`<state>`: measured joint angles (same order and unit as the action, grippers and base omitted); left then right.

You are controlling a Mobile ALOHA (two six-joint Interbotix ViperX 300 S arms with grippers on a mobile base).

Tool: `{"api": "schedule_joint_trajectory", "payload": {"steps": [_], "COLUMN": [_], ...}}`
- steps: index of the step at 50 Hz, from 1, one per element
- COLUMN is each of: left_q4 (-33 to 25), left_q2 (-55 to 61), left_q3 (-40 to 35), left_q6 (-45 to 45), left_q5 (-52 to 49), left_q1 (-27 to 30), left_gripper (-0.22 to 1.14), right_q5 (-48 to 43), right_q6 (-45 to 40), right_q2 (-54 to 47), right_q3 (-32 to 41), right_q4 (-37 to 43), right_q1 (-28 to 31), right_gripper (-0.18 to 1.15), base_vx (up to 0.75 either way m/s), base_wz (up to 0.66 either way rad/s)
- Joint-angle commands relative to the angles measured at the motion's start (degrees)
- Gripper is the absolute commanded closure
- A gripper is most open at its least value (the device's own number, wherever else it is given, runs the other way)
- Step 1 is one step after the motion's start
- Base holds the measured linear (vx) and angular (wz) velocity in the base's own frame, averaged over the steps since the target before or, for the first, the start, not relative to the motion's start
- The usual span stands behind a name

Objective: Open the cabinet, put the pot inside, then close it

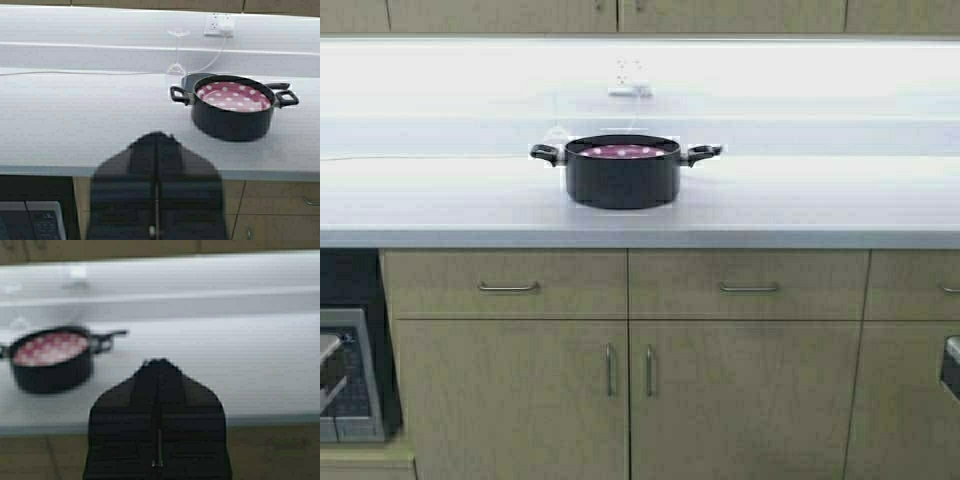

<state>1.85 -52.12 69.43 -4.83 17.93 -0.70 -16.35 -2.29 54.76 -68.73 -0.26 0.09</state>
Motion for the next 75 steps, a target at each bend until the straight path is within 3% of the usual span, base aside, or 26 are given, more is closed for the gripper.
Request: {"api": "schedule_joint_trajectory", "payload": {"steps": [1,49,57,59,62,66,68,70,72,75], "left_q4": [0.18,1.49,3.52,4.66,6.5,7.38,7.38,7.29,7.29,7.29], "left_q2": [0.88,0.53,-0.26,-0.79,-1.58,-3.08,-3.43,-3.6,-3.87,-3.6], "left_q3": [-0.97,-0.88,-0.88,-0.62,-0.35,-0.62,-1.14,-1.85,-2.55,-3.78], "left_q6": [0.18,0.18,0.26,0.26,0.0,-1.05,-2.02,-3.16,-4.13,-5.19], "left_q5": [0.79,1.49,2.72,3.6,4.13,3.78,3.16,2.11,0.18,-2.29], "left_q1": [0.09,-1.67,-2.46,-2.72,-3.25,-5.27,-6.42,-7.91,-9.58,-12.66], "left_gripper": [0.89,0.89,0.87,0.83,0.69,0.31,0.11,-0.09,-0.19,-0.15], "right_q5": [0.35,1.14,1.23,1.32,1.67,4.39,5.19,5.54,5.19,4.66], "right_q6": [0.09,-0.18,-0.35,-0.26,0.0,-0.09,0.0,0.18,0.18,0.26], "right_q2": [0.53,1.85,2.2,1.85,1.23,0.26,-0.09,-0.35,-0.53,-0.62], "right_q3": [0.09,-0.88,-0.7,-0.62,-0.35,1.05,1.76,2.72,4.13,6.15], "right_q4": [-0.18,-0.18,-0.18,-0.18,-0.26,-0.26,-0.26,-0.26,-0.26,-0.26], "right_q1": [0.09,0.09,0.35,1.05,2.81,5.89,8.0,10.63,13.01,16.44], "right_gripper": [0.91,0.91,0.83,0.72,0.45,0.01,-0.14,-0.15,-0.09,-0.03], "base_vx": [0.34,0.33,0.27,0.24,0.21,0.17,0.15,0.13,0.12,0.09], "base_wz": [0.24,0.05,0.07,0.05,0.04,-0.01,-0.04,-0.07,-0.07,-0.05]}}
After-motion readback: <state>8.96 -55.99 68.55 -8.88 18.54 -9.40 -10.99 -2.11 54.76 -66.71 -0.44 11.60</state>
